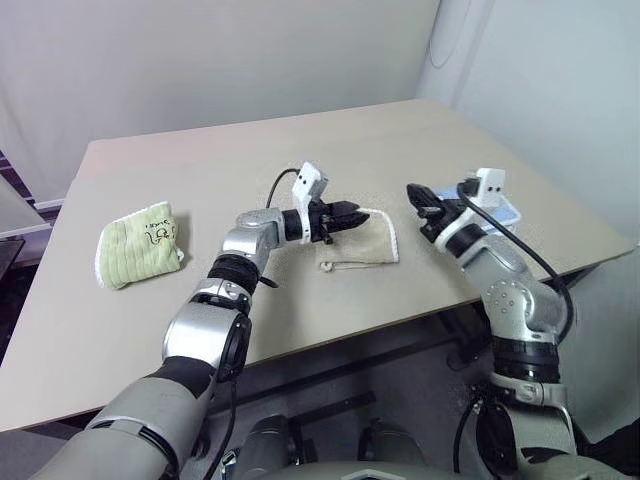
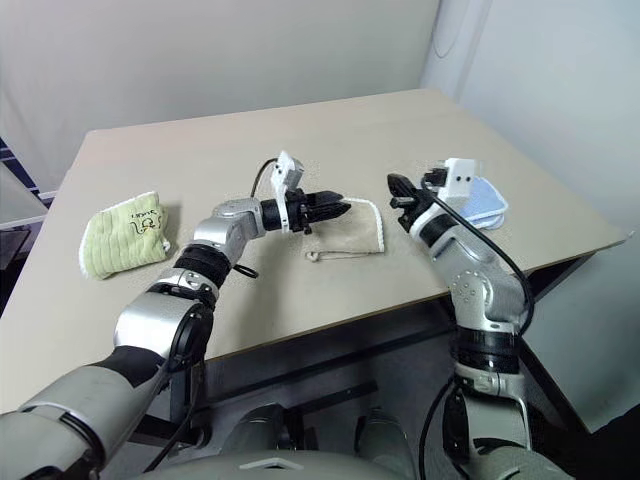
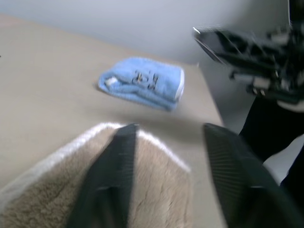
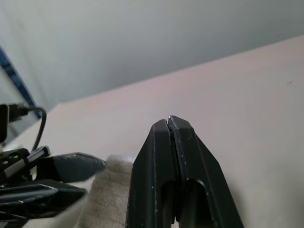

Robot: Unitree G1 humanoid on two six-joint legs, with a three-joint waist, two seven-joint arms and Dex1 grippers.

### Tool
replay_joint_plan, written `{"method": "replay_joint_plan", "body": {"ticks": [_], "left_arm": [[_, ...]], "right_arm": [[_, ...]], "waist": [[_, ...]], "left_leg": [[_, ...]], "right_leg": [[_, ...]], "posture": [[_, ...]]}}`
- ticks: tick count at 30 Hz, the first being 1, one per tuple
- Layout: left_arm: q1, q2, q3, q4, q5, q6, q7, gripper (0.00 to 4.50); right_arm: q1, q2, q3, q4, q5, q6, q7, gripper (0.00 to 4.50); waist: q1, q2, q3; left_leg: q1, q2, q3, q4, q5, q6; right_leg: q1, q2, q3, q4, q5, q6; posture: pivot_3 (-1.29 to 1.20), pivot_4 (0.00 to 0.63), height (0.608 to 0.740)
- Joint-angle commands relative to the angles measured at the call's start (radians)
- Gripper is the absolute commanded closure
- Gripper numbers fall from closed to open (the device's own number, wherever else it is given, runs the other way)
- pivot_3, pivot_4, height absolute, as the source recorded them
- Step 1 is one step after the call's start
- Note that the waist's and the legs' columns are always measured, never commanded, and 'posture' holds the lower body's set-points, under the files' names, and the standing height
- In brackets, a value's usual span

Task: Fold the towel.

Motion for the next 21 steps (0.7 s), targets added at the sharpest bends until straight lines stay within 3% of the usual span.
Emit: {"method": "replay_joint_plan", "body": {"ticks": [1, 3, 13, 17, 21], "left_arm": [[-0.018, -0.019, -0.010, 0.028, 0.040, -0.088, 0.052, 3.69], [-0.012, -0.026, -0.035, 0.061, 0.095, -0.160, 0.131, 4.45], [0.019, -0.054, -0.075, 0.208, 0.236, -0.257, 0.390, 4.45], [0.026, -0.065, -0.062, 0.227, 0.245, -0.250, 0.435, 4.45], [0.033, -0.068, -0.048, 0.233, 0.238, -0.229, 0.428, 4.45]], "right_arm": [[-0.071, 0.006, 0.024, 0.103, -0.045, -0.076, 0.035, 4.50], [-0.110, 0.020, 0.031, 0.189, -0.058, -0.109, 0.050, 4.50], [-0.263, 0.094, 0.089, 0.764, -0.195, -0.280, 0.141, 4.50], [-0.289, 0.105, 0.159, 0.976, -0.324, -0.355, 0.097, 4.50], [-0.318, 0.092, 0.126, 1.063, -0.339, -0.400, 0.066, 4.50]], "waist": [[-0.003, 0.000, 0.000], [-0.003, 0.000, 0.000], [-0.009, 0.000, 0.000], [-0.009, 0.000, 0.000], [-0.010, 0.000, -0.001]], "left_leg": [[0.000, 0.000, 0.000, 0.000, 0.000, 0.000], [-0.002, 0.000, 0.001, 0.000, 0.000, 0.001], [-0.002, 0.001, 0.001, 0.005, 0.001, 0.002], [-0.003, 0.001, 0.001, 0.008, 0.000, 0.004], [-0.001, 0.002, 0.001, 0.010, -0.001, 0.004]], "right_leg": [[0.000, 0.000, 0.000, 0.000, 0.000, 0.000], [0.001, 0.000, 0.000, 0.000, 0.001, 0.002], [0.000, 0.001, 0.000, 0.004, 0.002, 0.004], [-0.002, 0.001, 0.000, 0.004, 0.003, 0.005], [0.001, 0.000, 0.000, 0.003, 0.006, 0.003]], "posture": [[0.00, 0.000, 0.721], [0.00, 0.000, 0.721], [0.00, 0.000, 0.721], [0.00, 0.000, 0.721], [0.00, 0.000, 0.721]]}}
